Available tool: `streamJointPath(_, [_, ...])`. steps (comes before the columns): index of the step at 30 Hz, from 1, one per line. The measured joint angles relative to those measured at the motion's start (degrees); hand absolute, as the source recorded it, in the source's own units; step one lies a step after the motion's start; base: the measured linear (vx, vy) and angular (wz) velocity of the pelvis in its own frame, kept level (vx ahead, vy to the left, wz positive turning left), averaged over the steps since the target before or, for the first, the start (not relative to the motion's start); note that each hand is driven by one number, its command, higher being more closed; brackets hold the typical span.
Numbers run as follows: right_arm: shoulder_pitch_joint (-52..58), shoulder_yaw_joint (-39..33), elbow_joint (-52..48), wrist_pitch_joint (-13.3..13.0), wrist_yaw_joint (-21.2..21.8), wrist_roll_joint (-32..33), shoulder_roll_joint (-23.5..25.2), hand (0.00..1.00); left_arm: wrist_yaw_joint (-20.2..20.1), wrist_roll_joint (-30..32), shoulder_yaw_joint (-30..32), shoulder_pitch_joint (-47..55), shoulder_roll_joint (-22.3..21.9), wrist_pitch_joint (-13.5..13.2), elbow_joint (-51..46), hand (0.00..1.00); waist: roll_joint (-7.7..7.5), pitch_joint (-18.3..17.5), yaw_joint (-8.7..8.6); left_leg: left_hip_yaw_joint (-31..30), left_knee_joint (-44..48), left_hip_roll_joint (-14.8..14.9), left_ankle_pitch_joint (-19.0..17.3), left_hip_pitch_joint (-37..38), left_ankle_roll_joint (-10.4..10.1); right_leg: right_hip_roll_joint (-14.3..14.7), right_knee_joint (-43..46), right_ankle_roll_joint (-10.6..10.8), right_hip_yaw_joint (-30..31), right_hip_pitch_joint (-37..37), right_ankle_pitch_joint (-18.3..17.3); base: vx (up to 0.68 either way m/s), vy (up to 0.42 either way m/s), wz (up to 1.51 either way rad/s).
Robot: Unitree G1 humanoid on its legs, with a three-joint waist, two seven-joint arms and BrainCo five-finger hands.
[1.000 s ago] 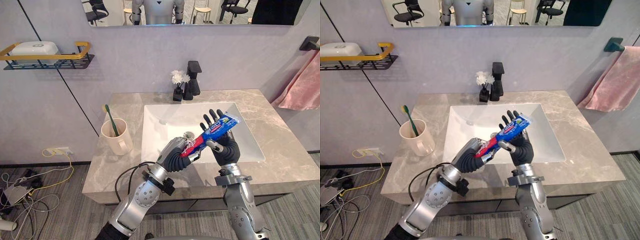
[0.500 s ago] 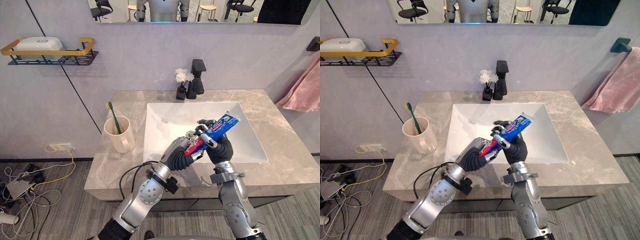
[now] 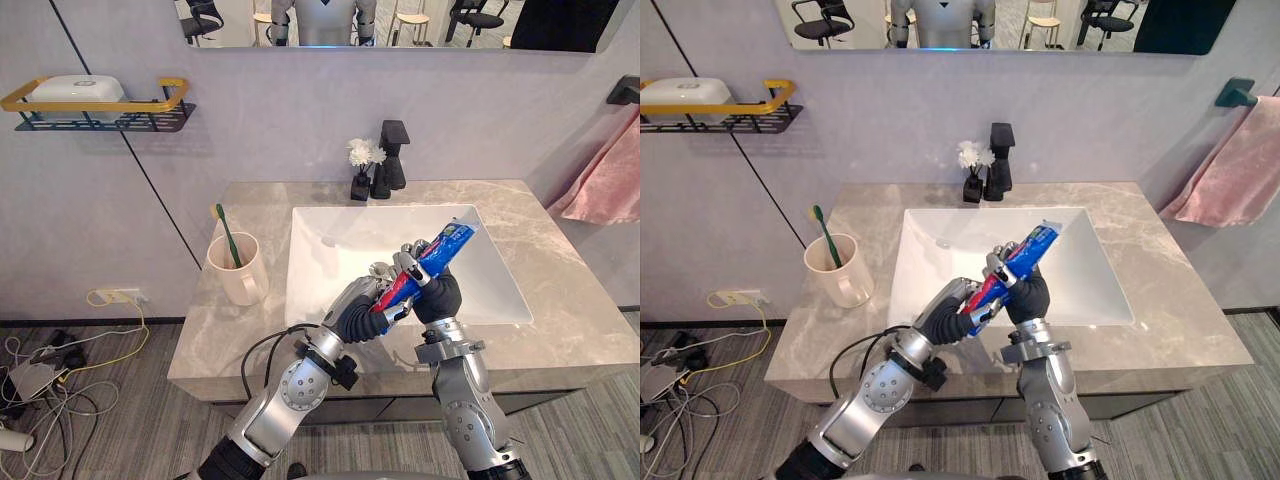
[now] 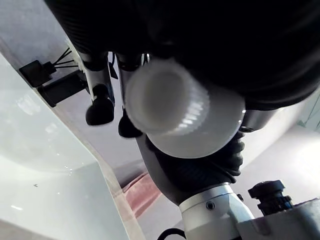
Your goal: Organize washtable
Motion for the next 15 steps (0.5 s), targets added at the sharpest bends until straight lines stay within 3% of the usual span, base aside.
streamJointPath(7, [-0.1, -3.1, -0.3, -0.1, -1.2, -2.3, 0.0, 1.0, 4.8, 0.0, 8.2, 1.5, -1.6, -2.3, -7.4, 0.0, -0.02, 0.0, 1.27, -0.3, 0.0, 0.0, 0.0, 0.0, 0.0, 0.0, 0.0, 0.0, -0.3, 0.1, 0.0, 0.0, 0.0, 0.01])
streamJointPath(12, [-0.9, -3.7, -2.2, -0.1, -1.3, -3.2, 0.1, 1.0, 6.0, -0.1, 11.7, 4.7, -1.6, -2.9, -10.9, 0.0, -0.01, 0.0, 1.34, -0.6, 0.0, -0.1, 0.0, -0.1, -0.1, 0.0, -0.1, 0.0, -0.7, 0.3, 0.0, 0.0, -0.002, 0.04])
streamJointPath(15, [-0.9, -4.6, -3.7, -0.2, -1.2, -4.4, 0.1, 1.0, 7.2, -1.2, 17.2, 6.9, -1.7, -3.2, -13.9, 0.0, -0.02, 0.0, 1.29, -1.4, 0.0, -0.1, 0.1, 0.0, -0.1, -0.1, -0.6, 0.0, -1.5, 0.9, 0.0, -0.01, -0.019, 0.12])
